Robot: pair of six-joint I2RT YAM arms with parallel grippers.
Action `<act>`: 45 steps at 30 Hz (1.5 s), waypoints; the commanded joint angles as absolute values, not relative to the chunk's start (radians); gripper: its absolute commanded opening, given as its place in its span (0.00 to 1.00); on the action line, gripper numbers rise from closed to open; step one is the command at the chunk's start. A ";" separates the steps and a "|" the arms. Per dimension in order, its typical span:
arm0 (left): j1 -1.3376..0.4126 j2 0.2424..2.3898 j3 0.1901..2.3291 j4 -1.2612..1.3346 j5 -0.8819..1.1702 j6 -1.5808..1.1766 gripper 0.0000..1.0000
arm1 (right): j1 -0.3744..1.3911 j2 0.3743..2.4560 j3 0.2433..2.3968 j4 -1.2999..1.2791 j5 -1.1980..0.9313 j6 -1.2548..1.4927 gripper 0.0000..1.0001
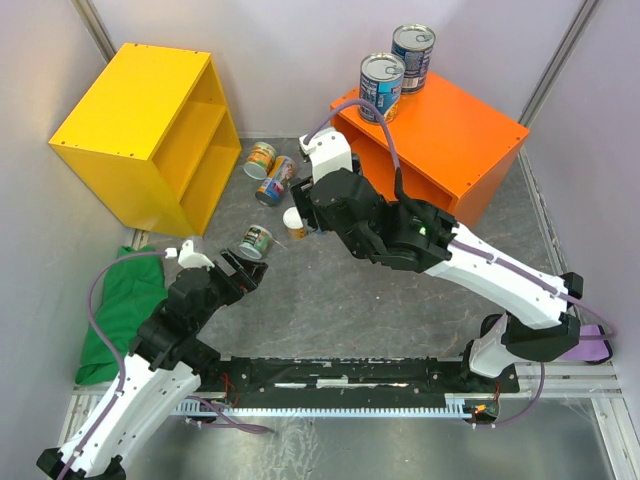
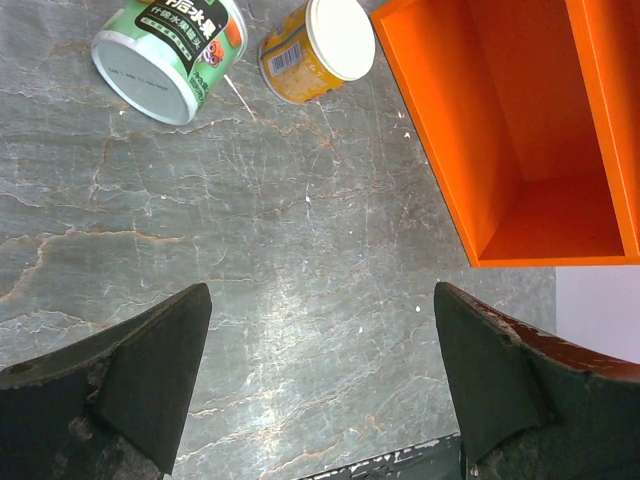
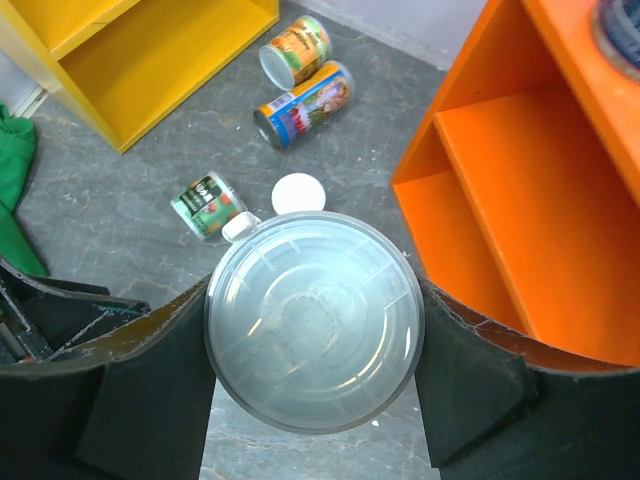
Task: Place and organize the canned foods onto the counter
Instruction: Pick up the canned food from the center of the board, then place the canned food on the counter.
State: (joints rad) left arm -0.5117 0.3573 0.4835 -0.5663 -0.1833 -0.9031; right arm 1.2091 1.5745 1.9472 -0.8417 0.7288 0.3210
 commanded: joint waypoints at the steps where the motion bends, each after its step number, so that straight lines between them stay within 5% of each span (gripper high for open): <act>1: -0.507 0.341 0.496 -0.532 -0.171 -0.919 0.98 | 1.204 1.547 2.069 -0.773 0.851 0.240 0.24; 32: -0.506 0.421 0.504 -0.476 -0.143 -0.908 0.97 | 1.110 1.384 2.181 -0.540 1.058 -0.086 0.20; 45: -0.506 0.461 0.521 -0.452 -0.136 -0.913 0.97 | 0.914 1.424 2.251 -0.598 1.000 -0.053 0.19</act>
